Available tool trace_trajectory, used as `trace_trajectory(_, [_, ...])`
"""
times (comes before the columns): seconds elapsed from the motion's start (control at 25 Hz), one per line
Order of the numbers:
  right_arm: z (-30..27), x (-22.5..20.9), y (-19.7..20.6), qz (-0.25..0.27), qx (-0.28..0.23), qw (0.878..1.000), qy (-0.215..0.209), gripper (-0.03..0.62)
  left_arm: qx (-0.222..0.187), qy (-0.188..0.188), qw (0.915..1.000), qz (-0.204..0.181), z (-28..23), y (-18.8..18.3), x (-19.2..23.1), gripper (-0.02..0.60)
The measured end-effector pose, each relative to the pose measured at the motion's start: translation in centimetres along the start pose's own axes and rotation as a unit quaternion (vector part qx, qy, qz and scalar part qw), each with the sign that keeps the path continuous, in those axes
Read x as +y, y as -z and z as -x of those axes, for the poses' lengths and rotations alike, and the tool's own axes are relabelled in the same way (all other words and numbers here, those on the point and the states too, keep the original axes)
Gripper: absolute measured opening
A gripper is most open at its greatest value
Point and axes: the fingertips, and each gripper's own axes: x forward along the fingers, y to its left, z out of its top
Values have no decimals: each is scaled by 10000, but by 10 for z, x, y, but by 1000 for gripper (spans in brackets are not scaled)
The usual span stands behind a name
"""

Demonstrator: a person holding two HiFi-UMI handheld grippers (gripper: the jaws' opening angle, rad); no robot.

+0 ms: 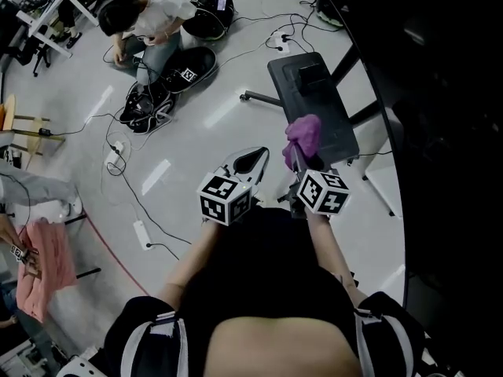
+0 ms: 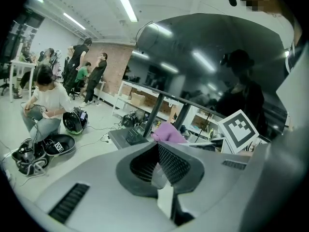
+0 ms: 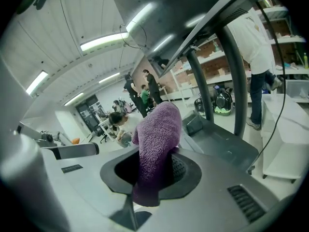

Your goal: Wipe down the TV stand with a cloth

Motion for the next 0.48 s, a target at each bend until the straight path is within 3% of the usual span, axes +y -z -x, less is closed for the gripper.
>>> trace_trajectory(0.24, [-8,0,-6,111,-60,9999,20,89,114,-21,9999,-57,-12,-5,6,6])
trace_trajectory(0.48, [-18,-8,-9,104,-38,9995,282,89,266,259,9992,-135,-38,-16,11,6])
